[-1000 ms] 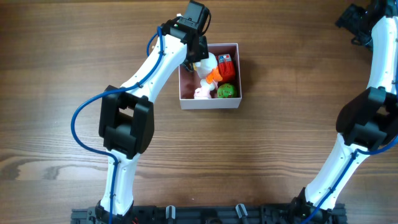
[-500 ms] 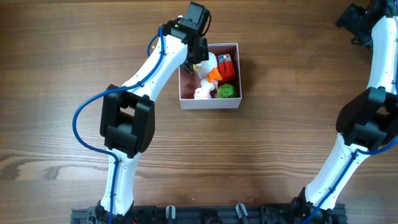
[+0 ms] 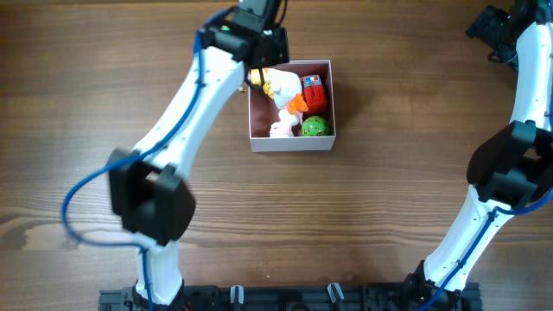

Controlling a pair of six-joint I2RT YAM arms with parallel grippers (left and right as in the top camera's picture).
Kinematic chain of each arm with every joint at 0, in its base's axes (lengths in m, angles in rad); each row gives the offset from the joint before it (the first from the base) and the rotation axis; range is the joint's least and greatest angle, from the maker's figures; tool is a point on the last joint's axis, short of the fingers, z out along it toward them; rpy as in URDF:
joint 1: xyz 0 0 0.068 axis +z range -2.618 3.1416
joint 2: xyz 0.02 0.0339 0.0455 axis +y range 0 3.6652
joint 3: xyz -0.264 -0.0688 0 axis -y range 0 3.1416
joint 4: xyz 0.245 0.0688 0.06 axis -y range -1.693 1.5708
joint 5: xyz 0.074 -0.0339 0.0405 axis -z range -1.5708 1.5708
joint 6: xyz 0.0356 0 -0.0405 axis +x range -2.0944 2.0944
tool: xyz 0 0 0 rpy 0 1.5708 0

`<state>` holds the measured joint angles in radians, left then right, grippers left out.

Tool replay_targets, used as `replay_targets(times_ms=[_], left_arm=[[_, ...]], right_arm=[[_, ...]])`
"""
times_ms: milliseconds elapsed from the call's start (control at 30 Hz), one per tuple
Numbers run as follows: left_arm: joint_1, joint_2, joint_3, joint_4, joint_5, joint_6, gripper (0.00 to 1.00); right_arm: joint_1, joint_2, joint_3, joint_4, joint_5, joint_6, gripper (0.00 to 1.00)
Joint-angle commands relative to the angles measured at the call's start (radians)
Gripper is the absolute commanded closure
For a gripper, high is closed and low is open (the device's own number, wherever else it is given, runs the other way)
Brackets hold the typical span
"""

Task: Pack container
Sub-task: 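Move the left gripper left to the yellow rattle drum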

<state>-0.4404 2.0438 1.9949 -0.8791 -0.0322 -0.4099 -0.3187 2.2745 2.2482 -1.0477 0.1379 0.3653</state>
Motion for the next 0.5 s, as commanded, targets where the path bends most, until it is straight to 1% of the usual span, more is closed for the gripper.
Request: replay_targets(times_ms=[0, 33, 100, 167, 233, 267, 300, 333, 367, 467], left_arm=[[0.034, -0.121, 0.012, -0.01, -0.117, 0.013, 0.88], [0.046, -0.128, 0.012, -0.021, -0.174, 0.013, 0.85], [0.076, -0.122, 0.012, -0.046, -0.236, 0.013, 0.78], [0.102, -0.104, 0.012, -0.07, -0.237, 0.013, 0.76], [0.133, -0.072, 0.012, -0.108, -0.227, 0.013, 0.7], [0.142, -0.06, 0.012, -0.121, -0.227, 0.013, 0.58], [0.152, -0.045, 0.012, -0.136, -0.227, 0.013, 0.31], [0.165, -0.029, 0.012, -0.153, -0.227, 0.013, 0.08], [0.173, -0.018, 0.012, -0.164, -0.227, 0.013, 0.0], [0.197, -0.001, 0.012, -0.188, -0.227, 0.013, 0.0]], right_arm=[[0.001, 0.008, 0.001, 0.002, -0.005, 0.004, 0.0], [0.001, 0.008, 0.001, 0.002, -0.005, 0.004, 0.0], [0.001, 0.008, 0.001, 0.002, -0.005, 0.004, 0.0], [0.001, 0.008, 0.001, 0.002, -0.005, 0.004, 0.0], [0.001, 0.008, 0.001, 0.002, -0.005, 0.004, 0.0], [0.001, 0.008, 0.001, 0.002, -0.005, 0.004, 0.0], [0.001, 0.008, 0.001, 0.002, -0.005, 0.004, 0.0], [0.001, 0.008, 0.001, 0.002, -0.005, 0.004, 0.0], [0.001, 0.008, 0.001, 0.002, -0.005, 0.004, 0.0], [0.001, 0.008, 0.001, 0.002, -0.005, 0.004, 0.0]])
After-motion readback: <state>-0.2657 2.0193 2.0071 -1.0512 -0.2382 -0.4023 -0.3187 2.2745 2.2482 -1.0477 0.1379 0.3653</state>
